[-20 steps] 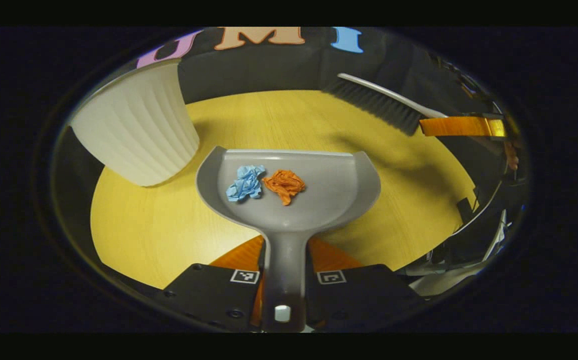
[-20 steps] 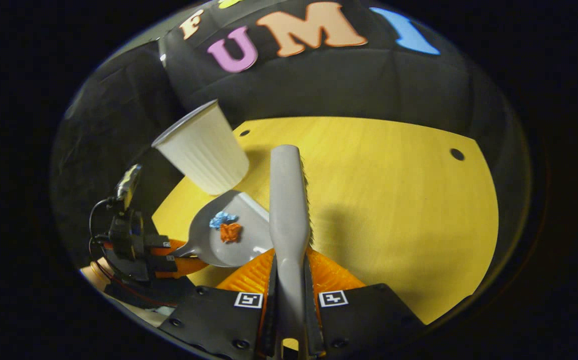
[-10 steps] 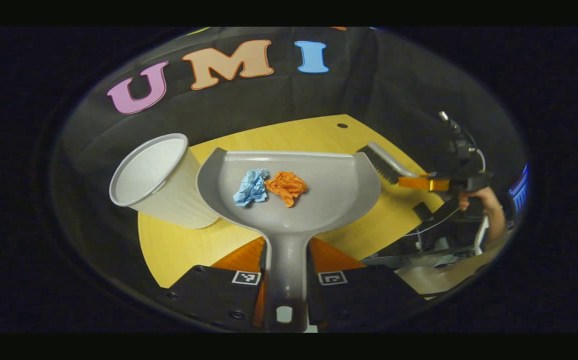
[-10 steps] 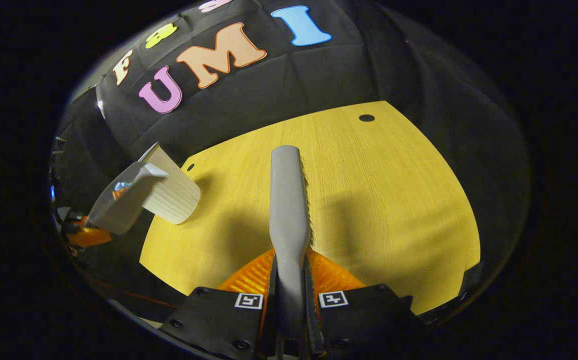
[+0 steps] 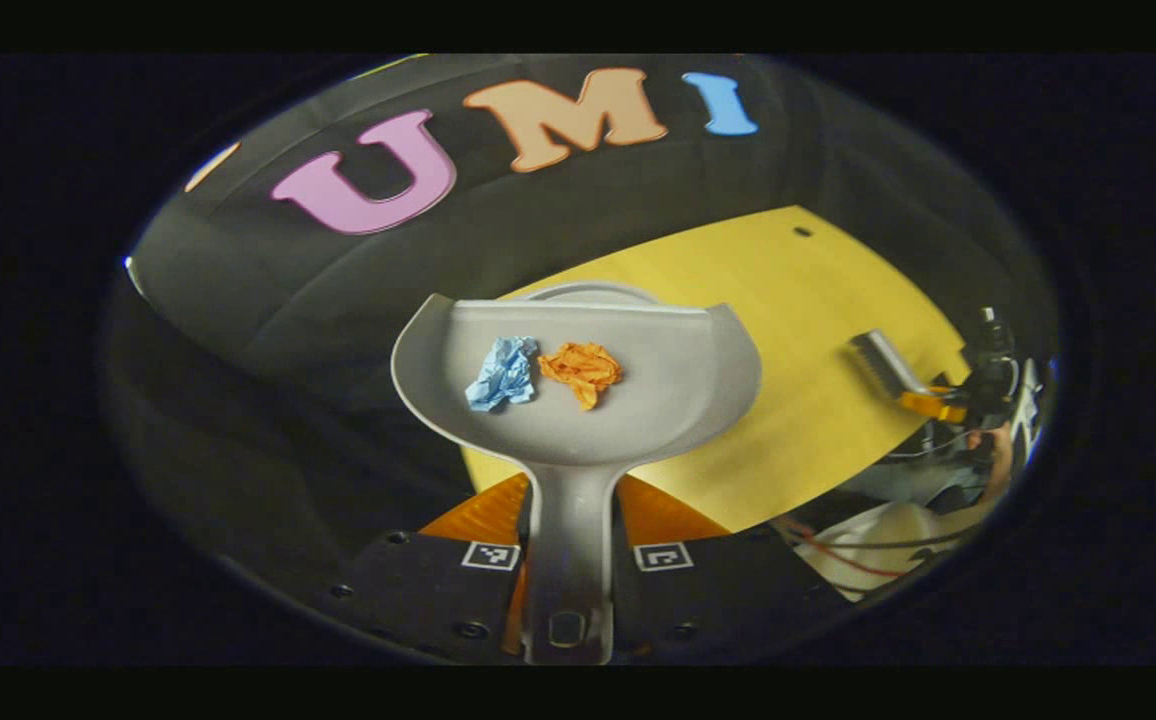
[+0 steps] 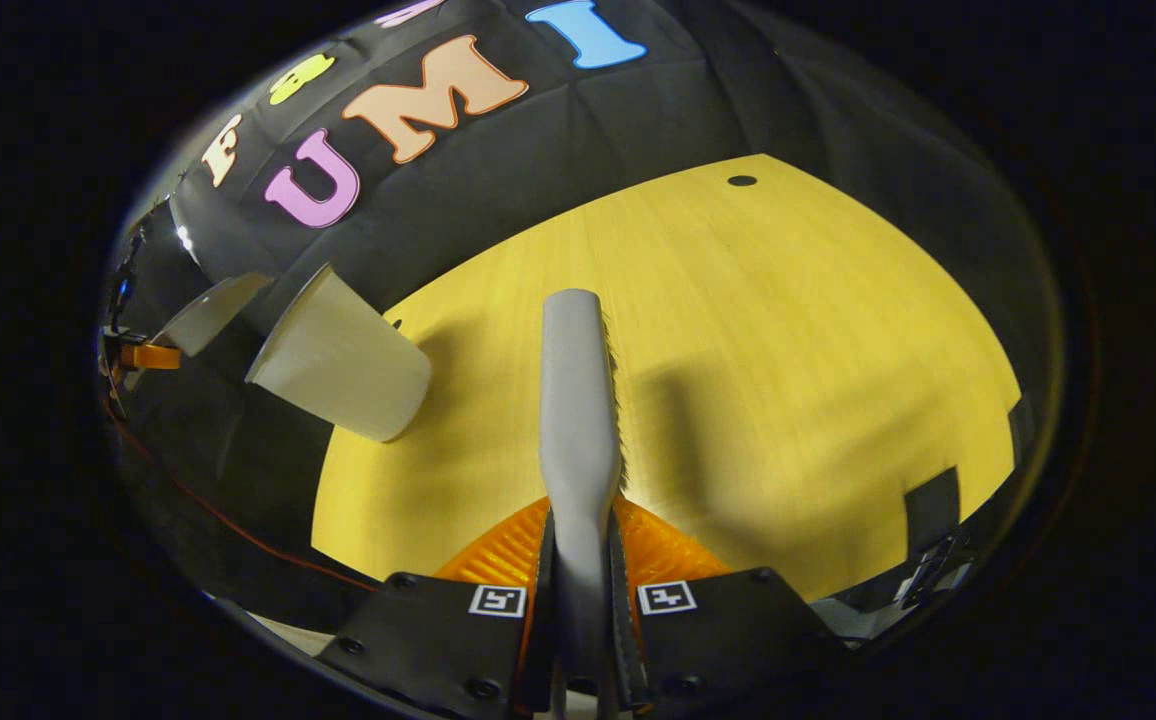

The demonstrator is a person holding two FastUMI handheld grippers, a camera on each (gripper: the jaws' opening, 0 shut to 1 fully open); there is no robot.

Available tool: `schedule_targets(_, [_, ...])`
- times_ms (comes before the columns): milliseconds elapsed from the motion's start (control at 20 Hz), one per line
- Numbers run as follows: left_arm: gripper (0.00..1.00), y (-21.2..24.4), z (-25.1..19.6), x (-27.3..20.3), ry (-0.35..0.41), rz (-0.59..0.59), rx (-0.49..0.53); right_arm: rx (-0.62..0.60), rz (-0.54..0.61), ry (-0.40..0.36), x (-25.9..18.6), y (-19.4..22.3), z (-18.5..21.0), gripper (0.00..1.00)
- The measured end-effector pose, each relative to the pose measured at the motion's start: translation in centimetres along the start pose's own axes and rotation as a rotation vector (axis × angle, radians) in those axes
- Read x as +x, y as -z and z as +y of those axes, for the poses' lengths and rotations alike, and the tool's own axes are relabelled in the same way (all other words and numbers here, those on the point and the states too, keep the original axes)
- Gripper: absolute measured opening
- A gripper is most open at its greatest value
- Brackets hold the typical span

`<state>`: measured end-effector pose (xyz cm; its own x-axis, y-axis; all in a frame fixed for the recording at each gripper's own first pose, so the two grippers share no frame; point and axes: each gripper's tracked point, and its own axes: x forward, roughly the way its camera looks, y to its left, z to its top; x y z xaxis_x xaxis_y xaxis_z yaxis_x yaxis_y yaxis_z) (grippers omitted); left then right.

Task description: Pick up the small broom and dustpan from the desktop, sweep the trash into the dustpan with the broom, and then empty the trash into the garbage bin.

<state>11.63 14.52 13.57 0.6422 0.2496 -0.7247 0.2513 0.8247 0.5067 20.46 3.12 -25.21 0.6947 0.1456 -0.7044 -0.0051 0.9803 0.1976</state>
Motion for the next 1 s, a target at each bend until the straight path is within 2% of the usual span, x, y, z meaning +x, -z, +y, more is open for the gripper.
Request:
schedule_targets(50, [0.27, 0.3, 2.0, 0.2, -0.045, 0.037, 0.018, -0.007, 0.002, 0.01, 0.6, 0.3, 0.5, 0.26])
schedule_targets(200, [0.27, 0.2, 6.0, 2.1, -0.108, 0.138, 0.071, -0.026, 0.02, 0.024, 1.7, 1.1, 1.5, 0.26])
schedule_targets(400, [0.28, 0.0, 6.6, 2.5, -0.117, 0.235, 0.17, -0.03, 0.025, 0.016, 1.9, 0.9, 2.3, 0.27])
schedule_targets(500, [0.28, -0.2, 6.5, 3.2, -0.109, 0.246, 0.193, -0.029, 0.03, 0.018, 1.9, 0.8, 2.2, 0.26])
schedule_targets(750, [0.28, 0.0, 6.0, 3.7, -0.085, 0.234, 0.177, -0.061, 0.042, 0.027, 1.6, -0.1, 2.4, 0.26])
schedule_targets(1000, [0.28, 0.0, 5.0, 3.9, -0.051, 0.156, 0.123, -0.086, 0.037, 0.032, 1.2, -1.0, 2.8, 0.27])
